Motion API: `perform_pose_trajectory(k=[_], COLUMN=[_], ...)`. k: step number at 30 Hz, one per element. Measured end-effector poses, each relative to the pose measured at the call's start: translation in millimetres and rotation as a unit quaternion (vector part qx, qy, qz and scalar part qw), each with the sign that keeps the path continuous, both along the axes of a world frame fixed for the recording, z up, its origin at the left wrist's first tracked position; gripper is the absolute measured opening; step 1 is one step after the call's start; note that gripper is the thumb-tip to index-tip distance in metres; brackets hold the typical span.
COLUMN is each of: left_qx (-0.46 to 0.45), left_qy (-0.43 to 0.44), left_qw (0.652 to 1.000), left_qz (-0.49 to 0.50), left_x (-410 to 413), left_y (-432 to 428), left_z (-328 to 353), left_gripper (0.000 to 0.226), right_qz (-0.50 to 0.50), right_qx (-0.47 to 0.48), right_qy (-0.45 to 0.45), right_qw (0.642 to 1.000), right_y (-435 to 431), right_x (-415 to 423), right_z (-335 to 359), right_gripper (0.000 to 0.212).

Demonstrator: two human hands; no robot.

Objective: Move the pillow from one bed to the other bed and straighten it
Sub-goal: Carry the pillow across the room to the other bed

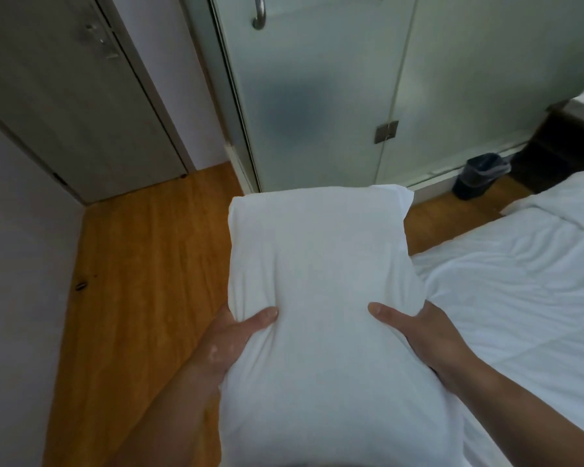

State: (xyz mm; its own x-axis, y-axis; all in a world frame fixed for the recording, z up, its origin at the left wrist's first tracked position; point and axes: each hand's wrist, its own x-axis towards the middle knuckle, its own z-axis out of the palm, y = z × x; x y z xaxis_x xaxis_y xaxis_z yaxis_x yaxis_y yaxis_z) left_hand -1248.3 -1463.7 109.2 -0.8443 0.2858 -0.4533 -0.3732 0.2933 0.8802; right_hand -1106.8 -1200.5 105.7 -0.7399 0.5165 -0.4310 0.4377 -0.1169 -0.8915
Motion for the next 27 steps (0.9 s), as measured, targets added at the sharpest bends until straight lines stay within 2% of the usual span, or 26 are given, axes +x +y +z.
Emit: perform_pose_trajectory(k=[3,6,8,12,15,17,21,24,27], left_qx=[0.015,0.023,0.028,0.04,0.033,0.025,0.009,0.008,-0.002], left_qy=[-0.016,-0.015,-0.025,-0.042,-0.039,-0.037,0.0,0.016,0.019], left_qw=[0.999,0.996,0.992,0.98,0.972,0.967,0.955,0.946,0.94], left_qz=[-0.037,-0.083,-0.118,-0.188,-0.229,-0.25,-0.296,-0.323,-0.342], left_x=[-63.3,-131.4,-169.7,-230.6,-268.6,-291.8,-331.6,-355.2,-375.2], left_y=[18.4,37.0,49.3,82.3,114.6,137.9,192.6,238.5,287.1], left_z=[-7.5,-13.5,-12.6,-11.0,-13.5,-16.0,-19.7,-14.3,-3.6], left_gripper=[0.101,0.119,0.118,0.081,0.07,0.074,0.106,0.103,0.089], right_qz=[-0.048,-0.095,-0.12,-0.174,-0.213,-0.239,-0.297,-0.321,-0.337], right_qx=[0.006,0.013,0.016,0.016,0.022,0.025,0.018,0.01,0.006], right_qy=[-0.001,0.003,0.001,0.002,0.008,0.011,0.013,0.018,0.027], right_qw=[0.999,0.995,0.993,0.985,0.977,0.971,0.955,0.947,0.941], right_y=[5.5,5.8,7.1,13.7,23.5,33.2,60.6,93.1,132.9], right_x=[-42.7,-83.1,-106.9,-142.3,-163.0,-175.3,-195.0,-212.2,-229.0], right_z=[-0.2,2.9,6.3,13.1,17.0,16.0,6.3,1.8,4.6], right_gripper=[0.044,0.036,0.032,0.025,0.024,0.025,0.03,0.037,0.033])
